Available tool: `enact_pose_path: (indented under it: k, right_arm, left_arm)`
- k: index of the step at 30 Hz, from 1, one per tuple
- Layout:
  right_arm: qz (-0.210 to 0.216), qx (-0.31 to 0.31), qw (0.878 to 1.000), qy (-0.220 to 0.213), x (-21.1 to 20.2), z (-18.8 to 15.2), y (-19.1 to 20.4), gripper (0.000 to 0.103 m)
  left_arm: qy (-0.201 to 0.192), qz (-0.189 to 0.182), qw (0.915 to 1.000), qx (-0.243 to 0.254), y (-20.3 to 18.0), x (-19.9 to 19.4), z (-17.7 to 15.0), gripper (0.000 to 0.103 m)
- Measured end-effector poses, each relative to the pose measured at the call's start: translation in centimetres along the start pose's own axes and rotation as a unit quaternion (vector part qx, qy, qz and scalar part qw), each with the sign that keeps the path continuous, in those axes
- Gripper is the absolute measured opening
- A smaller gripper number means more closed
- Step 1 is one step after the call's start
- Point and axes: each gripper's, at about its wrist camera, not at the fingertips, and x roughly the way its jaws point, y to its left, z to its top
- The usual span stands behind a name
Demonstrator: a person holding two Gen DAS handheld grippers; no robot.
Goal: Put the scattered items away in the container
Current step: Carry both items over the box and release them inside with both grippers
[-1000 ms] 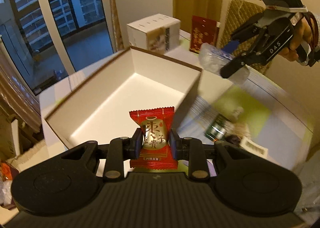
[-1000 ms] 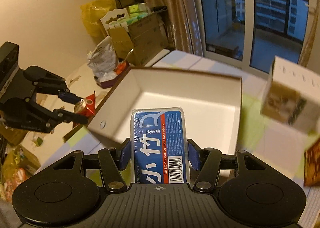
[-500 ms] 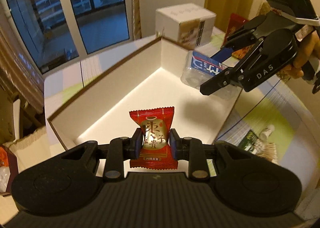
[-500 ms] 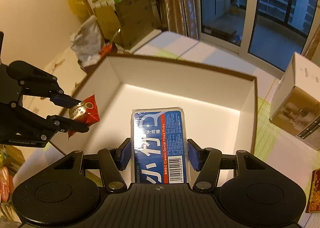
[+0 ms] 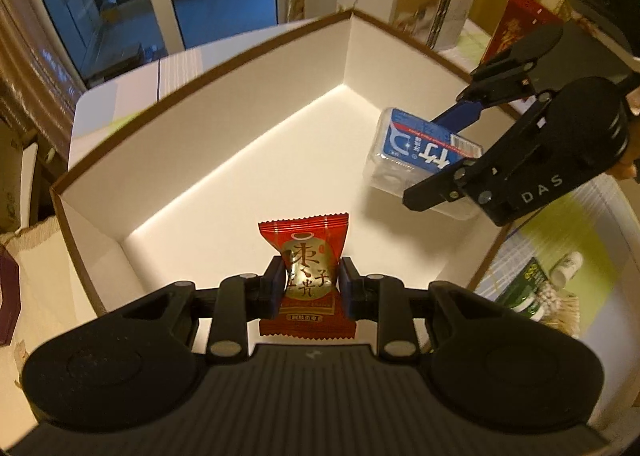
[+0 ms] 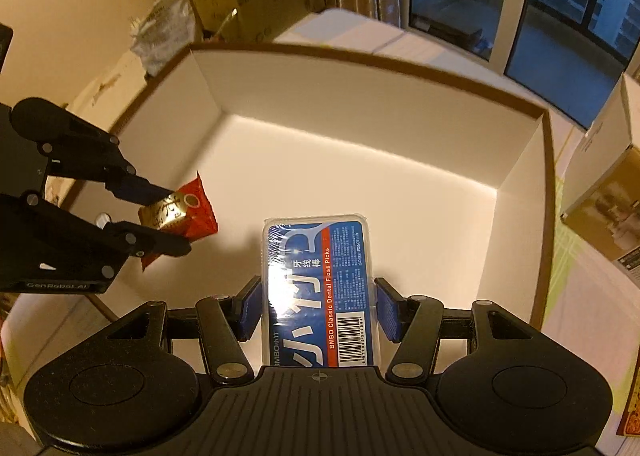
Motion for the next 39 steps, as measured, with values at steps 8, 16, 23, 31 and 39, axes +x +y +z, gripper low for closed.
enact_pose_path:
  k: [8,16,23,31,39]
  right_arm:
    - [0.004,0.005,0.999,0.035,2.1,0.0,-0.6,0.06]
    - [0.012,0.003,0.999,0.045,3.0,0.5,-0.6,0.06]
    - [0.011,-0.005,0.999,0.053,3.6,0.9,-0.5,0.06]
    - [0.002,-0.015,0.999,0.05,2.8,1.6,-0.3,0.091]
    - [-0.001,0.02,0.998,0.056,1.8,2.1,-1.3,0.091]
  left_arm:
    - [0.043,0.005,0.999,-0.009,0.4,2.8,0.0,0.024]
    - [0.061,-0.008,0.9978,-0.023,0.5,4.5,0.1,0.024]
    - [0.066,-0.004,0.9971,-0.037,0.2,5.0,0.3,0.024]
    - [0.073,0.007,0.9966,-0.038,0.0,4.9,0.0,0.058]
    - [0.082,0.018,0.9952,-0.05,0.8,4.2,-1.0,0.069]
